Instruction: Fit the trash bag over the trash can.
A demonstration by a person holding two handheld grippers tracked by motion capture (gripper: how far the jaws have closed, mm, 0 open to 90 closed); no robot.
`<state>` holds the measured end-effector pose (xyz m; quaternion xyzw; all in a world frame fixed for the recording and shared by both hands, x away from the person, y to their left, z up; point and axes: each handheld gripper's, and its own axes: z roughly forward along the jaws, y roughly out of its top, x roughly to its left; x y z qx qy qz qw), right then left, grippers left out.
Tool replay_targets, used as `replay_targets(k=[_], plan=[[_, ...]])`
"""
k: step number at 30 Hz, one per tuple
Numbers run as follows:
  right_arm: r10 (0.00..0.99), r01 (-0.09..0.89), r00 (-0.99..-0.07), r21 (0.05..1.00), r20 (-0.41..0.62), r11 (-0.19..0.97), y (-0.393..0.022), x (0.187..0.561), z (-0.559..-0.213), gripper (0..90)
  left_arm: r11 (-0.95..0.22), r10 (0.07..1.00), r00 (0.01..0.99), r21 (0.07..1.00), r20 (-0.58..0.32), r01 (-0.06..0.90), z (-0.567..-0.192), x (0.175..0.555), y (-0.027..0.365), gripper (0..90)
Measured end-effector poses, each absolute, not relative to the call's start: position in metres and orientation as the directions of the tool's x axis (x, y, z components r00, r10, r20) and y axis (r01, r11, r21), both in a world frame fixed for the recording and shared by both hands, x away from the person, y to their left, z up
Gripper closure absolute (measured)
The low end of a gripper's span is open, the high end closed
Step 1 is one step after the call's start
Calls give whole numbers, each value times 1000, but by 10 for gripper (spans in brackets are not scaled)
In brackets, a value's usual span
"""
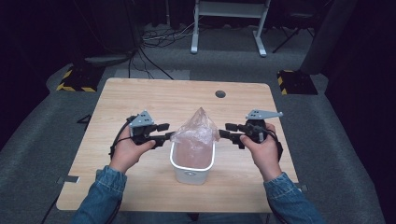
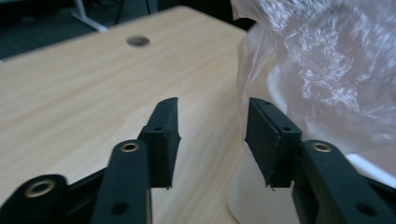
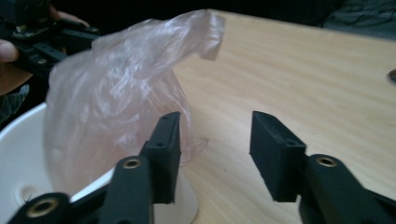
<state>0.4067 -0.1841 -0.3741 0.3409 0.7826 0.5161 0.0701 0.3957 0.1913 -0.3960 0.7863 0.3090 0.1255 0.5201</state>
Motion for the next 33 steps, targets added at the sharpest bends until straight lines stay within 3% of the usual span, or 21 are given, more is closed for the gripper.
replay_targets(k=[4,7,12,13,14,15,16,17,18,19,27,28,30,32,33], plan=[[587,412,-774,893,239,180,-194,404,-357,465,-195,619,772,924,-145,329,-378,391,202,443],[527,400,-809,902,262,165,-188,404,-346,412,-137,594,788,944,-164,300,-366,387,203,437],[473,396,-843,889,254,229,-165,411,-343,373,-179,522,830,927,-196,330,-368,388,188,396],[468,394,-848,886,249,243,-160,413,-344,405,-211,493,848,919,-194,333,-372,390,181,417],[468,394,-848,886,249,243,-160,413,-344,405,-211,493,848,919,-194,333,-372,390,181,518],[428,387,-870,877,246,283,-154,415,-345,672,-236,458,868,916,-190,325,-375,390,178,665],[428,387,-870,877,246,283,-154,415,-345,672,-236,458,868,916,-190,325,-375,390,178,771],[397,373,-886,875,238,309,-153,412,-345,833,-258,440,884,921,-158,293,-375,386,179,865],[397,373,-886,875,238,309,-153,412,-345,833,-258,440,884,921,-158,293,-375,386,179,899],[383,340,-901,881,204,329,-155,405,-343,900,-267,439,890,928,-124,261,-374,379,184,900],[312,259,-938,905,152,337,-170,386,-341,895,-251,456,885,940,-95,230,-368,369,199,900],[306,252,-941,906,147,339,-168,387,-341,885,-233,460,880,941,-114,244,-367,373,197,820],[304,245,-942,907,139,342,-166,387,-340,879,-217,471,874,945,-118,244,-368,377,193,495],[284,219,-951,909,119,354,-159,389,-338,869,-215,472,872,943,-128,254,-368,386,186,357],[269,199,-958,911,103,362,-152,391,-337,864,-233,431,890,934,-151,271,-370,393,180,363]])
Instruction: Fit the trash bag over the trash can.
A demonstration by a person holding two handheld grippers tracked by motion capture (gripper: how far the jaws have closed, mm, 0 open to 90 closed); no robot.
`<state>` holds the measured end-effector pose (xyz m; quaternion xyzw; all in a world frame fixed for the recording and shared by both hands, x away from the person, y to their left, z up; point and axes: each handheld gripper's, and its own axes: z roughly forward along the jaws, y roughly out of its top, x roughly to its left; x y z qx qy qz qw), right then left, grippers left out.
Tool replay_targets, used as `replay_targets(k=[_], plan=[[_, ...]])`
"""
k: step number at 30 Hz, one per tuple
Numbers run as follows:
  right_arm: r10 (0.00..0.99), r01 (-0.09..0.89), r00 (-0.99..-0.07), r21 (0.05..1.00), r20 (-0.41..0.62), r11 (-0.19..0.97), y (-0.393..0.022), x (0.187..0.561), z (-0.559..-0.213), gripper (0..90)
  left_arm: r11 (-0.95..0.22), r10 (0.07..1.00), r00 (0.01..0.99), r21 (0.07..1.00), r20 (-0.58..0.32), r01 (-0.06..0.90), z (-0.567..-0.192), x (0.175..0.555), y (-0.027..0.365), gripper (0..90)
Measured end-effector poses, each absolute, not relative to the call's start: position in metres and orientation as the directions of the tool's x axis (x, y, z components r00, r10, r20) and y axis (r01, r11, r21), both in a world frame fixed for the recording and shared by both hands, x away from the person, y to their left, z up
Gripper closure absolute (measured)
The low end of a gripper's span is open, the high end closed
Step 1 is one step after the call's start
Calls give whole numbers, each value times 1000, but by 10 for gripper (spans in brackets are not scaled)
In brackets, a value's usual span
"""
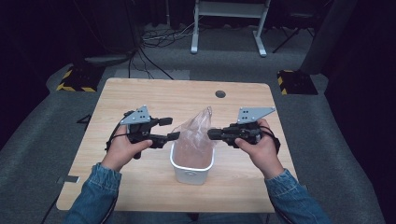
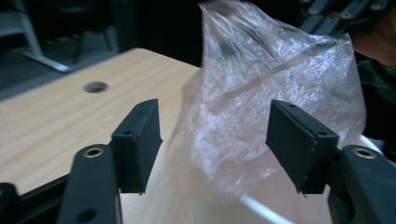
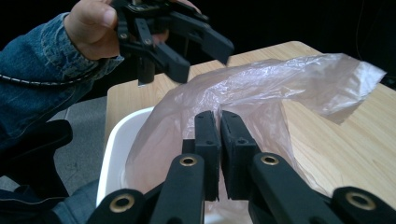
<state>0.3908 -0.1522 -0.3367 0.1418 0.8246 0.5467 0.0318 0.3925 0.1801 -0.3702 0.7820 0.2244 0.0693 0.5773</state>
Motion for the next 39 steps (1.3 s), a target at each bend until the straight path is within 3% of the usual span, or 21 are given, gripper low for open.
replay_targets(k=[3,4,7,8,9,16,22,34,39], plan=[[263,182,-961,912,86,369,-146,392,-335,865,-251,407,895,919,-184,304,-373,397,174,380],[246,159,-967,915,69,371,-141,393,-334,865,-255,393,896,913,-205,320,-376,399,172,432],[244,148,-968,915,56,375,-139,392,-334,864,-257,359,910,915,-209,312,-376,397,173,785],[248,145,-967,915,51,376,-140,391,-334,870,-268,364,912,917,-186,295,-374,393,176,876],[248,145,-967,915,51,376,-140,391,-334,870,-268,364,912,917,-186,295,-374,393,176,900],[294,161,-954,922,54,353,-173,382,-333,900,-281,427,903,943,-44,178,-362,365,200,900],[263,135,-964,924,39,359,-182,364,-336,900,-288,402,914,954,43,82,-358,339,206,900],[106,32,-994,889,-19,458,-169,324,-350,900,-352,296,952,935,76,34,-383,302,212,900],[87,31,-996,856,-16,516,-167,319,-364,900,-387,279,957,922,82,34,-396,297,211,900]])
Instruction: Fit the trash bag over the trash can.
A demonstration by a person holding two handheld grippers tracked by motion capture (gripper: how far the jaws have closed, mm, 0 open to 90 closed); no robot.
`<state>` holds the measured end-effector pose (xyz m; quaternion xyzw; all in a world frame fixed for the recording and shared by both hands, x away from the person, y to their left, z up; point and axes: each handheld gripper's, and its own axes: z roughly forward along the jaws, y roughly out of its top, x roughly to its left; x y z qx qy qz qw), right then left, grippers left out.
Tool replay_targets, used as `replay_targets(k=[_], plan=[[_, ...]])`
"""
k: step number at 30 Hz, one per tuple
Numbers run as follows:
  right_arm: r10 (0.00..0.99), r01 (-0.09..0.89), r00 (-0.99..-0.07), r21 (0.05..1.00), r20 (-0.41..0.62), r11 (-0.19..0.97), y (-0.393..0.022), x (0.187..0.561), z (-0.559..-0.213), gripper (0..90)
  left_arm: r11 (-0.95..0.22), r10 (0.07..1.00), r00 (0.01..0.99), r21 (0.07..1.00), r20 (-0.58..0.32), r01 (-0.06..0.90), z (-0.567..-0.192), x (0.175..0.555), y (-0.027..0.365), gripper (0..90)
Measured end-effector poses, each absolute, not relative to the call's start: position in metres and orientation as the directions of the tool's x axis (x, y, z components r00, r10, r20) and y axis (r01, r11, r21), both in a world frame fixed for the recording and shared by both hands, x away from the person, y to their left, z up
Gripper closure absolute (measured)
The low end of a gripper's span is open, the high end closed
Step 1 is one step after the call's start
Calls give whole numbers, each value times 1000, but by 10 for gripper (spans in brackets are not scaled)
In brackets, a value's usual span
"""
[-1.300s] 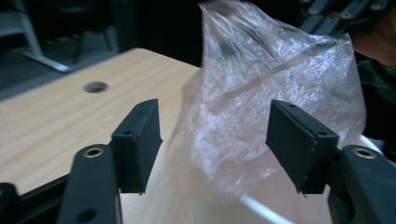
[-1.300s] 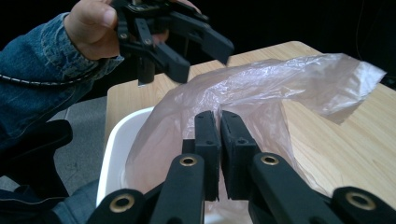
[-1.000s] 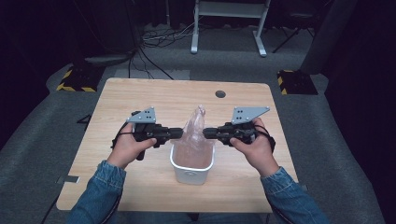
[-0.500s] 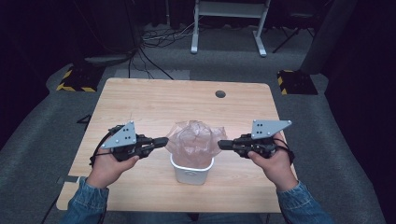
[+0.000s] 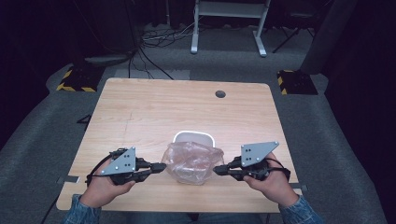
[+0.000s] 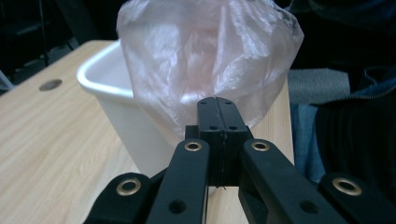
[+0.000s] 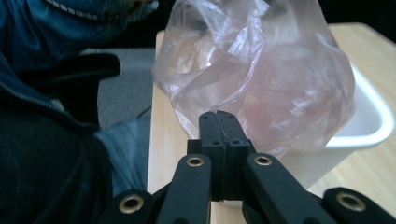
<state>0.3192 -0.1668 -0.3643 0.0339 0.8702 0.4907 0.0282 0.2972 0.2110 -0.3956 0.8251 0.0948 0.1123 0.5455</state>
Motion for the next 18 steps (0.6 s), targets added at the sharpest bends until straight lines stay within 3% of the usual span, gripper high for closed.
replay_targets(k=[5,10,12,13,15,18], plan=[[95,39,-995,827,-18,561,-164,320,-379,900,-488,294,948,872,123,39,-416,301,204,900],[111,43,-993,821,-25,570,-163,321,-387,895,-501,314,941,864,130,48,-424,307,200,900],[128,51,-991,818,-27,572,-162,321,-388,832,-499,310,943,865,120,54,-425,307,200,900],[131,63,-991,818,-15,572,-163,321,-389,765,-496,314,943,866,108,66,-425,306,200,878],[150,81,-989,824,-5,561,-164,320,-388,596,-471,335,937,879,102,73,-423,303,202,681],[138,77,-990,828,0,555,-170,315,-382,511,-393,339,938,916,68,76,-412,298,211,549]])
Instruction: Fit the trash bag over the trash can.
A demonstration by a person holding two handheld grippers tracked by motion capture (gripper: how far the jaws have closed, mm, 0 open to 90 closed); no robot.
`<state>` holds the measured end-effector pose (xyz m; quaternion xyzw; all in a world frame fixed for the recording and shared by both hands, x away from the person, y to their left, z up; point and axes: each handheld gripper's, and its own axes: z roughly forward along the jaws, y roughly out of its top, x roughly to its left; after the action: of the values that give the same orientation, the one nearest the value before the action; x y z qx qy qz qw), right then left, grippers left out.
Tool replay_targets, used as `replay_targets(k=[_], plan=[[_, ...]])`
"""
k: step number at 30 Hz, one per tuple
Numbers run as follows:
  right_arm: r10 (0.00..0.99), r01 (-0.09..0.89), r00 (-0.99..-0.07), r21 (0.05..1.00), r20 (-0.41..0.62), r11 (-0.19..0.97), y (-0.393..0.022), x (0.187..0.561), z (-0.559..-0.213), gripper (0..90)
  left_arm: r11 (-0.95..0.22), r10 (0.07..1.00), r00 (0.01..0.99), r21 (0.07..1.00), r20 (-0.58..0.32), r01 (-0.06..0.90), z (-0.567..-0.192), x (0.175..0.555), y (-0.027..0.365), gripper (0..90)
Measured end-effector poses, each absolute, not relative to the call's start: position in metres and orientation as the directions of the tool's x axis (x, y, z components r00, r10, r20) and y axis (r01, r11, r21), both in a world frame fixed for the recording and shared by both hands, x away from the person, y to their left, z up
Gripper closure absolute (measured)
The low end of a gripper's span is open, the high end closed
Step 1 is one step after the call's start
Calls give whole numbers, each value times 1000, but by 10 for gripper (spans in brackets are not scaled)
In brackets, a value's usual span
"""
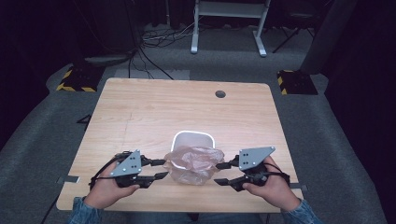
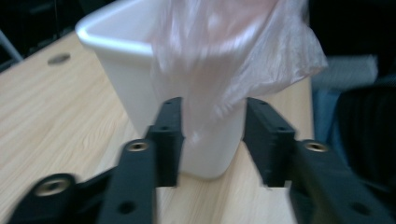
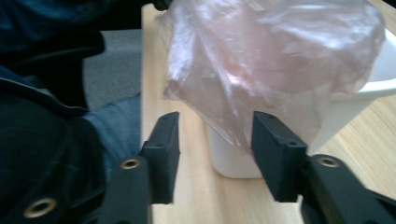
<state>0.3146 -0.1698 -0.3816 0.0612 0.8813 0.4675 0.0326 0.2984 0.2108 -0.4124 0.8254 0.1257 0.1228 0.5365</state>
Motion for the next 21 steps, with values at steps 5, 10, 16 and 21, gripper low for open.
replay_targets(k=[5,10,16,21], plan=[[131,47,-991,862,-23,505,-182,301,-360,477,-225,333,942,974,39,39,-383,290,224,440],[291,19,-949,903,-118,429,-184,302,-341,401,-303,434,896,952,94,47,-378,302,213,430],[328,73,-942,905,-76,420,-166,326,-344,681,-338,375,925,938,61,75,-381,318,192,724],[341,133,-940,918,-2,373,-158,348,-342,810,-286,406,914,951,10,117,-371,328,188,900]])
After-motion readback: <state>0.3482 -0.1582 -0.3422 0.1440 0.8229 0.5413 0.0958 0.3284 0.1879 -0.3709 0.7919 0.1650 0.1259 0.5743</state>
